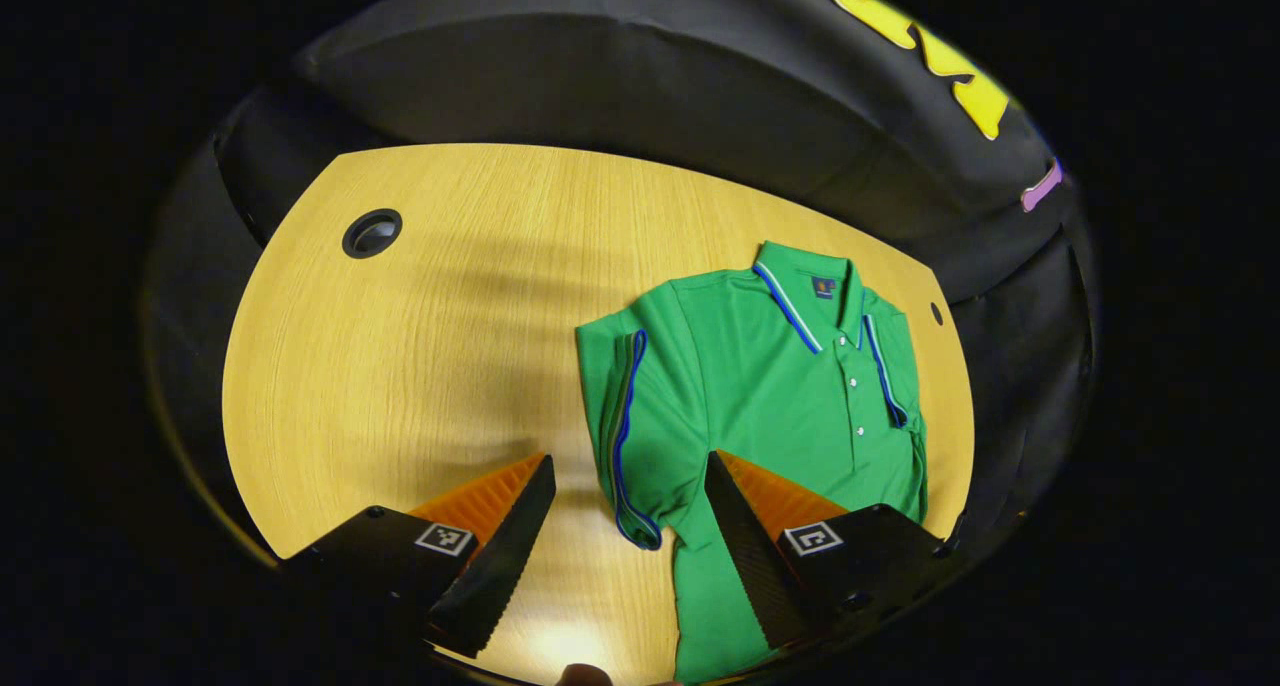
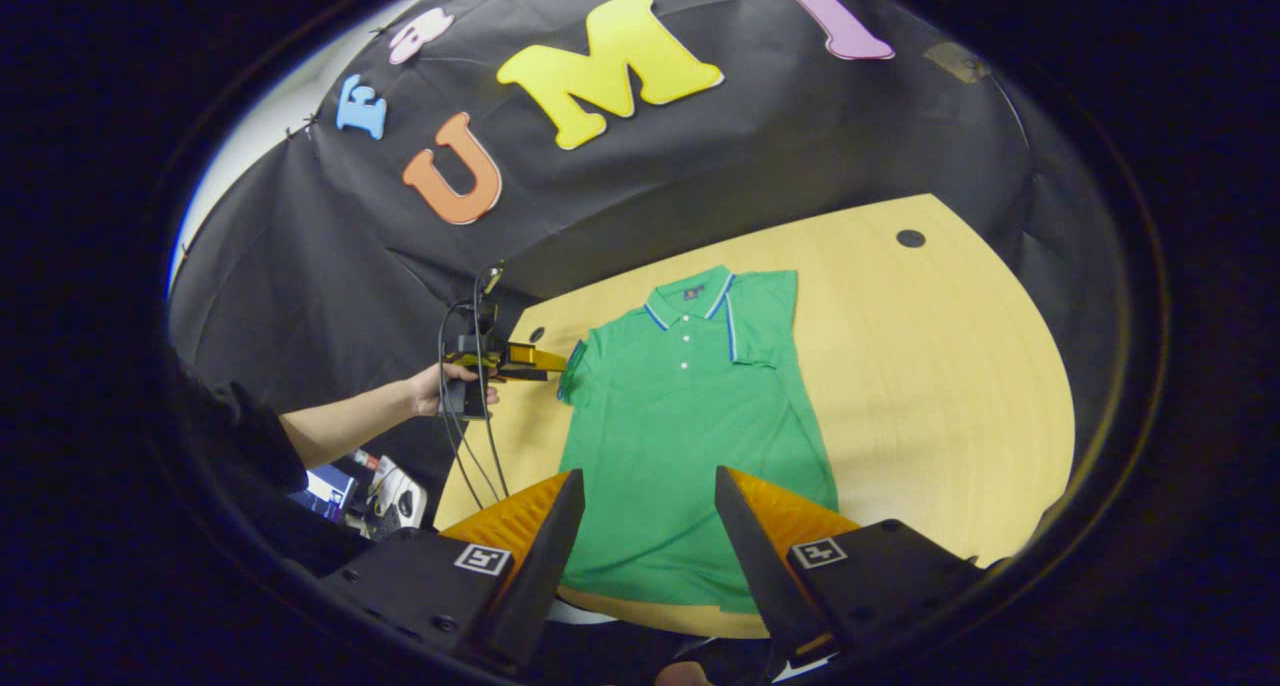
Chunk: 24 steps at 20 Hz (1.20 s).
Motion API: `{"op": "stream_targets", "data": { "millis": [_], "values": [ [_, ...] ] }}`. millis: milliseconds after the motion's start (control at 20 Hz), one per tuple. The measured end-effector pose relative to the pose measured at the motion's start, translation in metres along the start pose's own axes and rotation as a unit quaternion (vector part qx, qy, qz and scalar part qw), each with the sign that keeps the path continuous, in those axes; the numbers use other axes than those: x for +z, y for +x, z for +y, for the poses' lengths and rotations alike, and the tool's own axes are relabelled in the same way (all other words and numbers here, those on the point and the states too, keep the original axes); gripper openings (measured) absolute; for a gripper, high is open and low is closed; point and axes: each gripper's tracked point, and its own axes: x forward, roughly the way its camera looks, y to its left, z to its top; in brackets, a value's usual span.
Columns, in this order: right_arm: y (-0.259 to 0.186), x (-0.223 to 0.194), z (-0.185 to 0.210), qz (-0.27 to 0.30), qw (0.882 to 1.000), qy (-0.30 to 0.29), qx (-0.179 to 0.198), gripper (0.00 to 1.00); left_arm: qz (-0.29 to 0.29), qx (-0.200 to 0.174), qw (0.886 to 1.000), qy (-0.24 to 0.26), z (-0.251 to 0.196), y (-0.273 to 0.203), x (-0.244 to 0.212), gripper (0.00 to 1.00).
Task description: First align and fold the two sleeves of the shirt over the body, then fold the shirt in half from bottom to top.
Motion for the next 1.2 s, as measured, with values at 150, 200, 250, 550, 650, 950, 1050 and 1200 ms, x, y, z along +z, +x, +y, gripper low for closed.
{"op": "stream_targets", "data": {
  "millis": [150,200,250,550,650,950,1050,1200],
  "values": [
    [-0.005,0.001,-0.015,-0.003,1.000,0.023,-0.016,0.86,0.007,0.011,1.000,0.007,0.006,0.012,0.000,0.97],
    [-0.005,0.002,-0.020,-0.004,0.999,0.027,-0.020,0.86,0.008,0.011,1.000,0.006,0.007,0.014,0.002,0.89],
    [-0.006,0.003,-0.024,-0.006,0.999,0.031,-0.025,0.86,0.009,0.008,1.000,0.000,0.006,0.017,0.002,0.83],
    [-0.004,0.008,-0.028,-0.006,0.999,0.029,-0.031,0.86,0.013,0.030,0.999,-0.009,0.015,0.027,0.005,0.47],
    [-0.003,0.006,-0.030,-0.003,0.999,0.028,-0.031,0.86,0.008,0.032,0.999,-0.010,0.013,0.029,0.007,0.34],
    [-0.005,0.012,-0.041,-0.017,0.998,0.052,-0.034,0.86,0.005,0.033,0.999,-0.014,0.006,0.022,0.010,0.04],
    [-0.007,0.017,-0.046,-0.030,0.997,0.054,-0.040,0.86,-0.004,0.026,1.000,-0.013,-0.001,0.013,0.016,0.04],
    [-0.008,0.019,-0.052,-0.036,0.997,0.056,-0.048,0.86,-0.019,0.019,1.000,-0.010,-0.011,0.002,0.027,0.04]
  ]
}}
